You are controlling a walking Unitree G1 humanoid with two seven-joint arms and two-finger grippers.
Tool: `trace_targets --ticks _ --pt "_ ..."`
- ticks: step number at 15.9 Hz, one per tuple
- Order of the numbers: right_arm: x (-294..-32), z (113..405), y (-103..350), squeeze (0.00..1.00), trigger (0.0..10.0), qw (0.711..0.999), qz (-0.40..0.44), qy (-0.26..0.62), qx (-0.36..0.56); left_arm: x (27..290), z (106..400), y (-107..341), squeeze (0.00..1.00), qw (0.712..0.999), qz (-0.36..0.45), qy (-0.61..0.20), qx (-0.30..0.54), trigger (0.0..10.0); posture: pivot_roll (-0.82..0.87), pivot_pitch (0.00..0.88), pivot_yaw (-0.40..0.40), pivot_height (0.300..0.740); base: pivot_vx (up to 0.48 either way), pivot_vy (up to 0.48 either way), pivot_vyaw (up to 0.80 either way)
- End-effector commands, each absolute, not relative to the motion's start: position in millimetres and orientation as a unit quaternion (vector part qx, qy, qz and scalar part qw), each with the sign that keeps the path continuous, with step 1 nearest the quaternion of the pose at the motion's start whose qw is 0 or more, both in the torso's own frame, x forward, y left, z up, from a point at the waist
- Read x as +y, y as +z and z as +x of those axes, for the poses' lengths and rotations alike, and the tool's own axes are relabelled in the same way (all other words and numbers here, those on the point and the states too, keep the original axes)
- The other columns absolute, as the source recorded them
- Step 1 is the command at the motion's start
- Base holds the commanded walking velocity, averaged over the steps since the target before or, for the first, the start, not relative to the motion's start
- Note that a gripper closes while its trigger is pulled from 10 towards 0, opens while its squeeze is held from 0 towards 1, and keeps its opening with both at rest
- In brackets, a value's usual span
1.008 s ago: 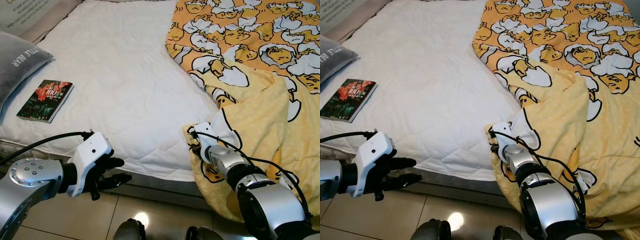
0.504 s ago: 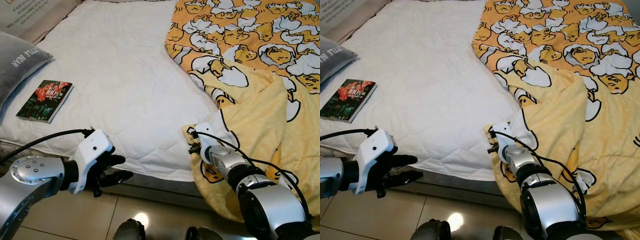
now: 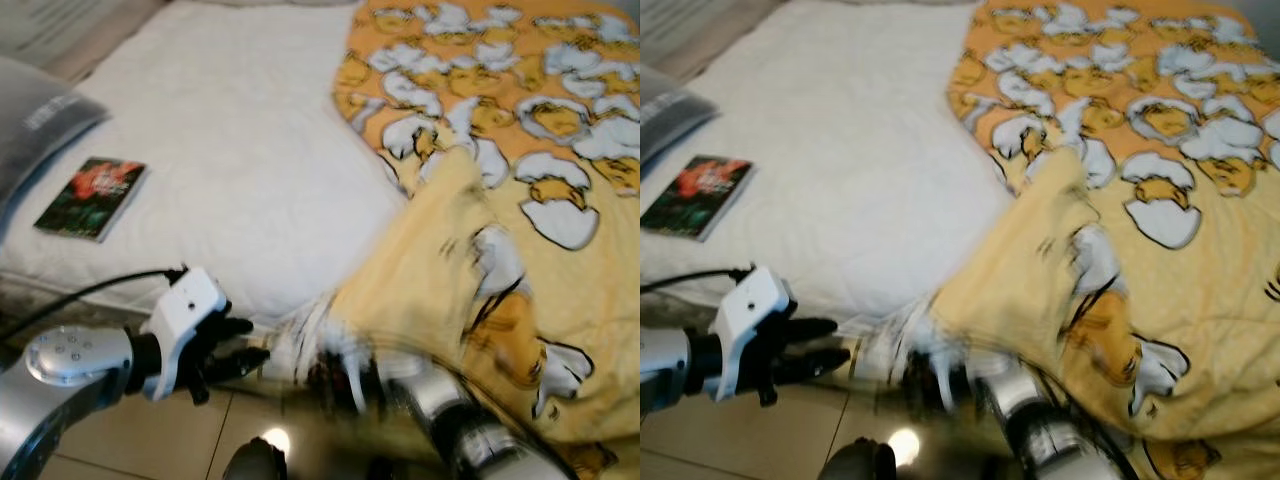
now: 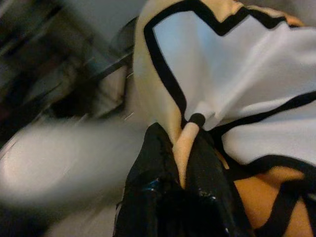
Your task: Clean up the room
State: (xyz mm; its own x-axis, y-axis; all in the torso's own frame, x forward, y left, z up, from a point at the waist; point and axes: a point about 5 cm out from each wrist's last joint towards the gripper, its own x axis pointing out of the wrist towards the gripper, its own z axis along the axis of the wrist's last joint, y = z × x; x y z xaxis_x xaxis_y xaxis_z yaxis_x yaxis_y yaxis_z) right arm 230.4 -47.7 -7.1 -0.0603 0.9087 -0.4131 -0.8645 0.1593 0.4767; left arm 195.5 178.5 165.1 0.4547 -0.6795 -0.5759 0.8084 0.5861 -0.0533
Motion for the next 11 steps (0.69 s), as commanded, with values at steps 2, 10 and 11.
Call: trace_targets --ticks 2,10,11 --pt "-51 221 -3 0.0 0.0 0.612 -0.019 0.72 0.327 175 193 164 0.0 0.84 0.116 -0.448 0.283 10.0 0.24 0.06 0.033 0.74 0.0 0.0 0.0" --pt "-56 214 -15 1.0 10.0 0.613 -0.078 0.705 0.348 174 197 159 0.0 0.847 0.113 -0.436 0.283 10.0 0.23 0.005 0.009 0.74 0.0 0.0 0.0" --pt "-56 215 -15 1.0 10.0 0.619 -0.075 0.701 0.347 174 198 158 0.0 0.849 0.112 -0.434 0.281 10.0 0.23 0.005 0.009 0.74 0.0 0.0 0.0"
